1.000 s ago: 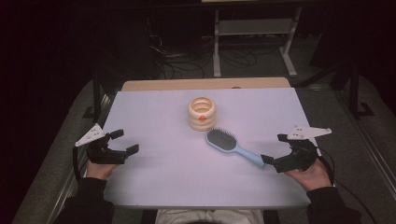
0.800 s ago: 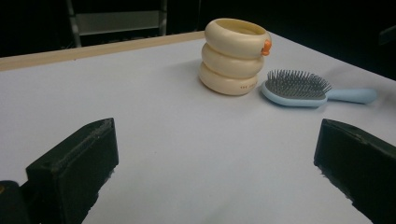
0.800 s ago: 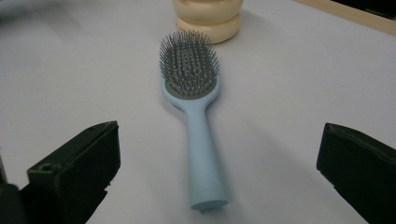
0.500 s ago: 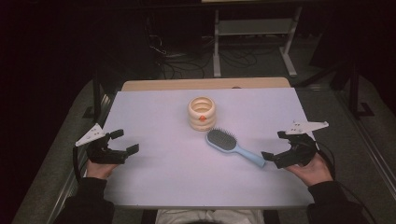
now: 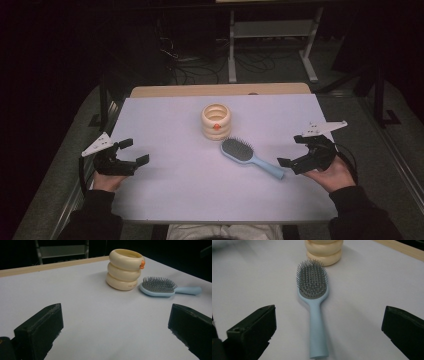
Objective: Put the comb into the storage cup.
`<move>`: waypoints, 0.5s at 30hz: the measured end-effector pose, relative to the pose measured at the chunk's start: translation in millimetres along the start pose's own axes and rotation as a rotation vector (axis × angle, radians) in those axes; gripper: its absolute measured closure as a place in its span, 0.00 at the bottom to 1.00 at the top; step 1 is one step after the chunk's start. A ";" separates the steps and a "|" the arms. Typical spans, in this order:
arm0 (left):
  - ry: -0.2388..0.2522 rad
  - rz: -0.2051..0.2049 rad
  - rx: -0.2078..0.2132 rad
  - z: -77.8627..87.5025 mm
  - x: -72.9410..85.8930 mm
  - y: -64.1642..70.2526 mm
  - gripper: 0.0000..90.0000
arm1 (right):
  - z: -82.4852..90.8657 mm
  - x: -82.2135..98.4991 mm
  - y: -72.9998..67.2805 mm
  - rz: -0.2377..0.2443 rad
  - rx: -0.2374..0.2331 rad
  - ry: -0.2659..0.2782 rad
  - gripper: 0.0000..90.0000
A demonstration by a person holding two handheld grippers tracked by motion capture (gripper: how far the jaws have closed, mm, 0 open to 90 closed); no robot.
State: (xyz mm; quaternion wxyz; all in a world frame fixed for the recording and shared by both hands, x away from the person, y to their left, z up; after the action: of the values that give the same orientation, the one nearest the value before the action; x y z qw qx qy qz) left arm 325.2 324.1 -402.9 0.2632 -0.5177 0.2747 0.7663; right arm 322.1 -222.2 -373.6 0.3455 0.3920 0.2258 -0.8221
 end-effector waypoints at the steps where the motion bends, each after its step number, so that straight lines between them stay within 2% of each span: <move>1: 0.000 0.001 0.000 -0.2 0.0 0.0 0.00 | -1.4 -0.9 0.4 0.000 -0.002 -0.002 0.00; 15: 0.007 0.008 -0.001 0.5 -0.3 0.6 0.00 | -16.4 -18.3 0.0 0.018 -0.029 -0.008 0.00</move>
State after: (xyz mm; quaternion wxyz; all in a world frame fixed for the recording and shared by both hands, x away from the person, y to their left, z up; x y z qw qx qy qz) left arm 324.5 324.0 -402.4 0.2592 -0.5193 0.2774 0.7657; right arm 338.4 -204.4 -368.7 0.3595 0.3856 0.2329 -0.8172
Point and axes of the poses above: each handheld gripper's, and its own axes: z roughly backward along the jaws, x roughly out of its underside, y roughly to its right, the point moved 2 cm from there along -z, roughly forward along the jaws, and after that the axes turned 3 degrees about y, right-handed, at the moved point
